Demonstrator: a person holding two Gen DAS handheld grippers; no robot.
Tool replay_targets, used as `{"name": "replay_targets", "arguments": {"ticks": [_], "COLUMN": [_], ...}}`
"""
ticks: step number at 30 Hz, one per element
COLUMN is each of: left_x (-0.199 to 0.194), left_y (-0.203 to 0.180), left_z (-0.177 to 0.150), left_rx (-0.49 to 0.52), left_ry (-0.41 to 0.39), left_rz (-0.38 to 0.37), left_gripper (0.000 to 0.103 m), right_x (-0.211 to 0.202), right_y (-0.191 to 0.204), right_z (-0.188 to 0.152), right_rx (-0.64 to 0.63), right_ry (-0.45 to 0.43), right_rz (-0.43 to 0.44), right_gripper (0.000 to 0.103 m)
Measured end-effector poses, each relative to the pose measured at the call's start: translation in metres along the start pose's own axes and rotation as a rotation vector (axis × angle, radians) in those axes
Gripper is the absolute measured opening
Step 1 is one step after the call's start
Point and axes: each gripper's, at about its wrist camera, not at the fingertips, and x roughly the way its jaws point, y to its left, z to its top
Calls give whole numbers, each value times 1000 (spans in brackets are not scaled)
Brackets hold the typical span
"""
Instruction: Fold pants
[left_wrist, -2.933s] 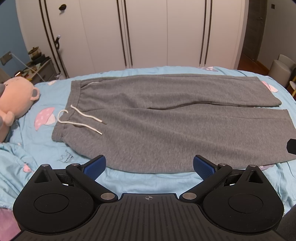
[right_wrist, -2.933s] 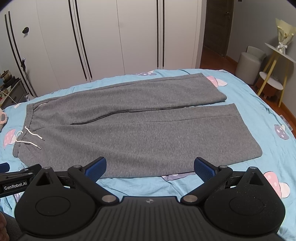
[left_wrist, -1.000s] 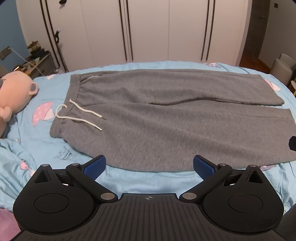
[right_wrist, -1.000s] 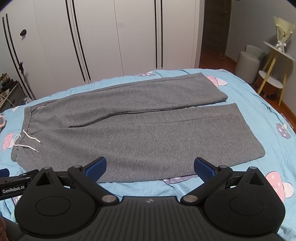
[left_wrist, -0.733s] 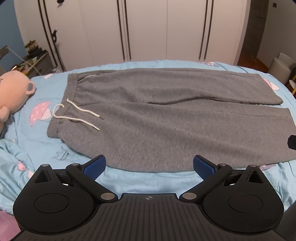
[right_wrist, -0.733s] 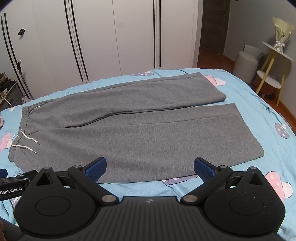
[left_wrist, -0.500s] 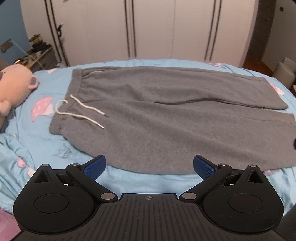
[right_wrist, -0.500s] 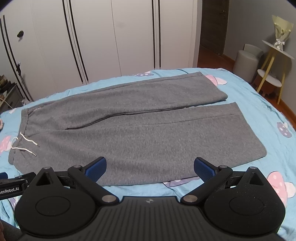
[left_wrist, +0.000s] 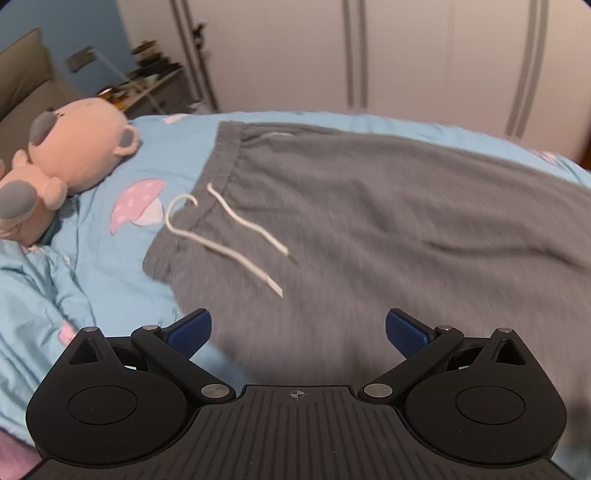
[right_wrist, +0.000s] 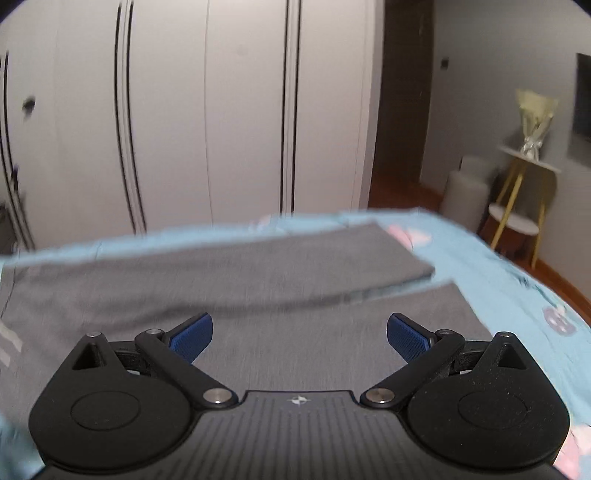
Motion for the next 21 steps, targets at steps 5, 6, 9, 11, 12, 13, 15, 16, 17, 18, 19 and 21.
{"name": "replay_targets", "arguments": {"ticks": [5, 6, 9, 11, 12, 13, 15, 16, 17, 18, 19, 21], "left_x": [54, 67, 102, 119, 125, 132, 146, 149, 153, 156, 159, 165], "left_y": [-35, -40, -51, -54, -55, -56, -57, -58, -58, -58, -57, -55], "left_z": [42, 50, 61, 55, 51, 48, 47, 47, 48, 49, 49, 50], "left_rx": [-35, -73, -139, -144, -143, -145, -153, -149, -145, -149, -155, -165], "left_ry": [-62, -51, -58, -102, -122, -138, -167, -179, -186, -192, -201, -205], "left_rz": [109, 116, 96, 116, 138, 168, 216, 220, 216, 209, 196, 186], "left_gripper": [103, 103, 103, 103, 103, 103, 103, 103, 103, 103, 103, 103], "right_x": [94, 116, 184, 222, 245, 265, 318, 334, 358, 382, 399, 432], "right_y": [-16, -21, -31, -37, -41, -44, -49, -52, -53, -55, -56, -55], "right_z": [37, 50, 89, 111, 121, 129, 144, 147, 152, 155, 155, 155], "right_rx": [-1, 15, 69, 108, 140, 172, 227, 245, 270, 301, 320, 361], "right_ry": [155, 175, 243, 281, 296, 308, 361, 384, 418, 449, 470, 508], "right_rz": [7, -8, -26, -23, -33, -51, -96, -112, -134, -153, -171, -210], "right_gripper": [101, 101, 101, 101, 101, 101, 101, 101, 101, 101, 101, 101]}}
